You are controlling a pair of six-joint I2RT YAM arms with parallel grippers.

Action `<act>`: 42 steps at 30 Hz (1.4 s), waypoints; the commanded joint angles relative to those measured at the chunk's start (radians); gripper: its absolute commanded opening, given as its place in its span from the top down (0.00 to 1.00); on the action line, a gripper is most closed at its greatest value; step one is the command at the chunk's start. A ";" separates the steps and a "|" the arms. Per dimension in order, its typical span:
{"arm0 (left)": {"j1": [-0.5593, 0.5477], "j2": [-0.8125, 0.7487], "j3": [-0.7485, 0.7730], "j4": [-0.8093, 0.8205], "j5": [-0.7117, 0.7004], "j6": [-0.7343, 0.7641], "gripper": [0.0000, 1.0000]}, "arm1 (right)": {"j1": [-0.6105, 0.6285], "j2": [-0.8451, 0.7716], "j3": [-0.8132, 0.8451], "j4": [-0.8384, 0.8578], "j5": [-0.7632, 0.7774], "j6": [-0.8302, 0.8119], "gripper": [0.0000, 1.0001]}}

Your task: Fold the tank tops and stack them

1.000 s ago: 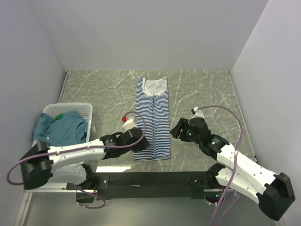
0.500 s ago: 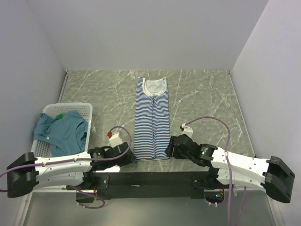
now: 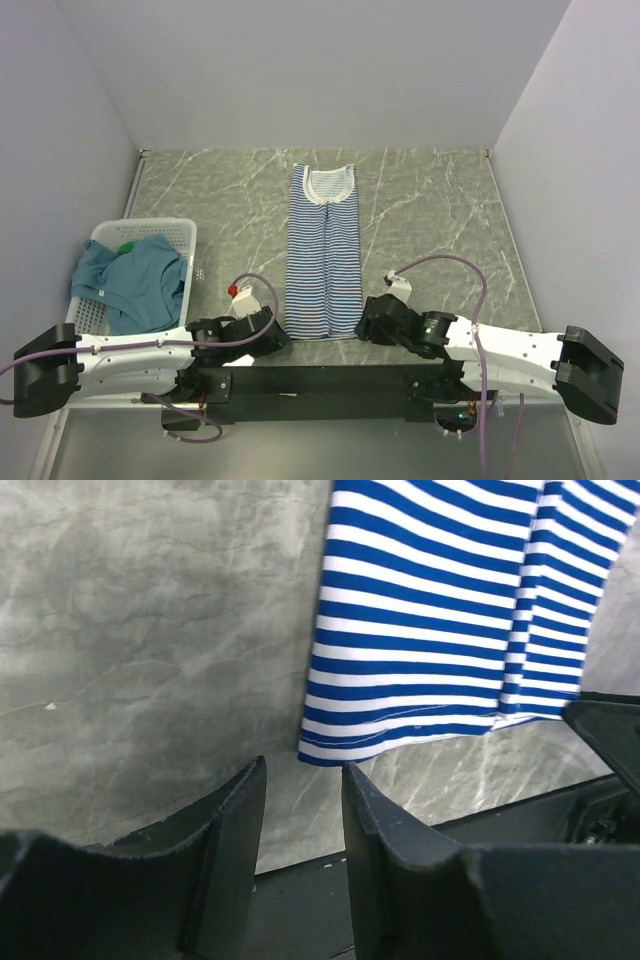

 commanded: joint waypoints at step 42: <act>-0.177 0.074 0.058 -0.082 -0.099 -0.075 0.99 | 0.197 -0.081 0.005 -0.102 0.073 0.138 1.00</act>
